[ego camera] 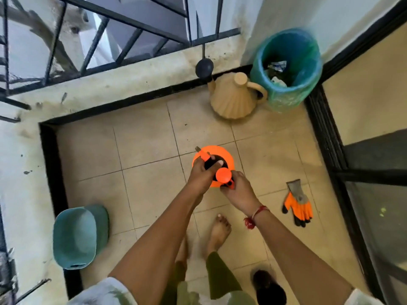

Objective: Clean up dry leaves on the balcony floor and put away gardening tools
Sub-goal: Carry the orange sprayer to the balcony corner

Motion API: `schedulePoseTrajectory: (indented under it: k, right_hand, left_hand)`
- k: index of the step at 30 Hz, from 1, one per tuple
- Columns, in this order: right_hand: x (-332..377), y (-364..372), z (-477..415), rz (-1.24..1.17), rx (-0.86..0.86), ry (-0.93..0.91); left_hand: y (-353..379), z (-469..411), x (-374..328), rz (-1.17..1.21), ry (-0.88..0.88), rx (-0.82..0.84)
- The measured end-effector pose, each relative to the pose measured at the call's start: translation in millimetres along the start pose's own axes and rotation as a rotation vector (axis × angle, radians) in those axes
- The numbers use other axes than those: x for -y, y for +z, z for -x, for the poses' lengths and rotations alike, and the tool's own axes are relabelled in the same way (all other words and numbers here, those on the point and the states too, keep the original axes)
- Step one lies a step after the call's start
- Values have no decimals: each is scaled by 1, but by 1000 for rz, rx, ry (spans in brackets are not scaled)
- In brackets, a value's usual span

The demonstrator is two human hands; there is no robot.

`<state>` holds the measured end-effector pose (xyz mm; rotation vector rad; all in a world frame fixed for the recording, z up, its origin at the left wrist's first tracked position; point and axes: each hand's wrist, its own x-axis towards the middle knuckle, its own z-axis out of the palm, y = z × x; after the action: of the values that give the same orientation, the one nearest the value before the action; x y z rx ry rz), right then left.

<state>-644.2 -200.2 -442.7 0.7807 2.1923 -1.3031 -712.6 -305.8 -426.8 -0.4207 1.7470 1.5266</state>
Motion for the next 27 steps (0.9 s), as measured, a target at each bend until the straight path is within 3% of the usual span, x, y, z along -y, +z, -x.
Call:
schedulePoseTrajectory:
  k: [9, 15, 19, 23, 27]
  right_hand:
    - [24, 0, -142, 179, -25, -35]
    - [22, 34, -229, -162, 15, -18]
    - [25, 58, -267, -299, -56, -72]
    - [55, 68, -292, -588, -94, -121]
    - [72, 75, -307, -595, -130, -85]
  left_hand:
    - [-19, -153, -37, -3, -29, 18]
    - [-48, -252, -42, 76, -31, -21]
    - [-72, -298, -47, -24, 42, 43]
    - [-91, -332, -68, -167, 95, 101]
    - [-102, -341, -95, -268, 111, 42]
